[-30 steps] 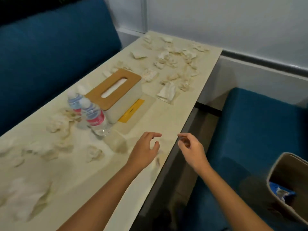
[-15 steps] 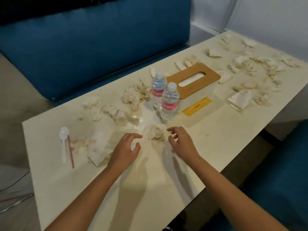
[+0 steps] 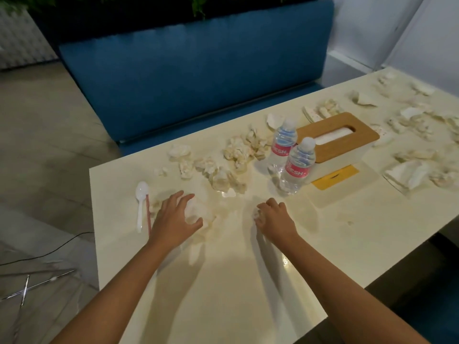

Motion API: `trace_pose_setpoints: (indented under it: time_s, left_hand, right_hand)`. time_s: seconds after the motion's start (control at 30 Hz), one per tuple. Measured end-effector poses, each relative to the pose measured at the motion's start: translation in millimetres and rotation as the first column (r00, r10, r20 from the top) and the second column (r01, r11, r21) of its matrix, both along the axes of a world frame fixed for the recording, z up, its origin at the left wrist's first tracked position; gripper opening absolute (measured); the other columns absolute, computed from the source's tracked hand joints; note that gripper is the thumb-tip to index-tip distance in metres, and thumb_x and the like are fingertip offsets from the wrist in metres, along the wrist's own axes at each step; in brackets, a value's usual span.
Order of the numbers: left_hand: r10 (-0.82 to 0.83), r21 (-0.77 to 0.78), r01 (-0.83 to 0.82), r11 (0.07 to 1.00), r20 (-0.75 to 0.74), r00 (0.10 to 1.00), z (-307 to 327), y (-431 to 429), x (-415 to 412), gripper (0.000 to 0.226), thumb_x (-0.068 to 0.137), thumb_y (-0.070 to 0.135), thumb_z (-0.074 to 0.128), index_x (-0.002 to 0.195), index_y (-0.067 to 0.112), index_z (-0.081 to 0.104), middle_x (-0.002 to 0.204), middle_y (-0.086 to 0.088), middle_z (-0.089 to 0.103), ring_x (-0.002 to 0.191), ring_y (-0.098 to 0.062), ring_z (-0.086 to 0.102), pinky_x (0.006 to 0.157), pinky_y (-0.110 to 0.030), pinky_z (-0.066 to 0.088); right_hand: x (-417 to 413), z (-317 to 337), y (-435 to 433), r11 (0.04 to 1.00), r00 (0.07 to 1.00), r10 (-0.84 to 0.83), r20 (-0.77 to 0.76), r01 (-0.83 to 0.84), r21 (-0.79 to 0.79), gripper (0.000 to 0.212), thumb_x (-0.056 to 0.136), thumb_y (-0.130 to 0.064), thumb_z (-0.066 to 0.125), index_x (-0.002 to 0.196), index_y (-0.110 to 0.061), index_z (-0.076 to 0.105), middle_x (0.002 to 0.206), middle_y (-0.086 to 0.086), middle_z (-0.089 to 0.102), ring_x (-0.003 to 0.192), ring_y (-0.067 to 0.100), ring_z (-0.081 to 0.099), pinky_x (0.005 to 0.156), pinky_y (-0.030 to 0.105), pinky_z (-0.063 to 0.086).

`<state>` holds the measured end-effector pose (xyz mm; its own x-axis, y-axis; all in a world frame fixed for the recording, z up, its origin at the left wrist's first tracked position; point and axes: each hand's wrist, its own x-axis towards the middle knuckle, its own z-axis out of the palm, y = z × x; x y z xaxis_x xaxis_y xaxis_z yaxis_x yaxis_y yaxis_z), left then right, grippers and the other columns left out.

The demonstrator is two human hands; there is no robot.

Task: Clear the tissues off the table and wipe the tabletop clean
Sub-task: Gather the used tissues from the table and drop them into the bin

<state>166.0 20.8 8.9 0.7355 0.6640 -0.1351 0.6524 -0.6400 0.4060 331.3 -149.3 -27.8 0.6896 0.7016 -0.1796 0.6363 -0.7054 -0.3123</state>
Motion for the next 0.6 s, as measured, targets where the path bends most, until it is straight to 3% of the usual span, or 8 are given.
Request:
trace_pose_setpoints:
  time_s: [0.17,0.27,0.37,0.47,0.6]
  left_hand:
    - [-0.088,-0.033,0.083,0.996,-0.172,0.981,-14.0,12.9,5.1,0.072,0.085,0.044,0.059,0.145,0.029,0.023,0.153,0.0,0.016,0.14,-0.022,0.018,0.109,-0.036,0.025]
    - [-0.127,-0.05,0.12,0.992,-0.208,0.97,-22.8,16.3,5.8,0.057,0.089,0.035,0.056,0.141,0.027,0.033,0.142,0.0,0.034,0.128,-0.02,0.039,0.098,-0.034,0.04]
    - [-0.123,-0.096,0.114,0.989,-0.09,0.988,-24.5,19.4,7.1,0.034,0.09,0.015,0.054,0.123,0.022,0.052,0.12,-0.004,0.053,0.11,-0.022,0.053,0.083,-0.033,0.045]
    - [-0.105,-0.132,0.117,0.984,0.091,0.99,-21.4,17.1,13.8,0.026,0.089,0.004,0.053,0.112,0.012,0.061,0.108,-0.007,0.061,0.096,-0.018,0.054,0.072,-0.021,0.034]
    - [-0.109,-0.203,0.155,0.967,0.222,0.969,-5.6,-8.1,32.9,0.023,0.088,0.002,0.055,0.108,0.01,0.064,0.109,-0.005,0.064,0.095,-0.015,0.054,0.073,-0.016,0.032]
  right_hand:
    - [-3.0,-6.7,-7.8,0.991,0.991,-0.05,-0.123,0.064,0.114,0.026,0.09,-0.017,0.057,0.111,-0.001,0.058,0.11,0.015,0.048,0.098,0.034,0.051,0.08,0.04,0.046]
    - [-3.7,-4.2,-14.9,0.989,0.982,-0.05,-0.179,0.074,0.129,0.022,0.085,-0.012,0.06,0.104,-0.001,0.062,0.106,0.016,0.05,0.094,0.034,0.052,0.079,0.035,0.043]
    - [-4.4,-2.3,-24.7,0.988,0.982,-0.06,-0.177,0.084,0.131,0.024,0.081,-0.004,0.058,0.104,0.0,0.063,0.105,0.018,0.052,0.093,0.036,0.054,0.077,0.031,0.04]
    - [-3.7,0.5,-38.8,0.963,0.975,-0.129,-0.181,0.166,0.211,0.023,0.081,0.0,0.055,0.102,0.0,0.065,0.102,0.016,0.055,0.092,0.032,0.056,0.07,0.023,0.034]
    - [0.4,13.9,-64.9,0.894,0.953,-0.238,-0.188,0.29,0.342,0.02,0.083,0.0,0.056,0.101,-0.002,0.066,0.101,0.013,0.056,0.09,0.026,0.056,0.07,0.017,0.03]
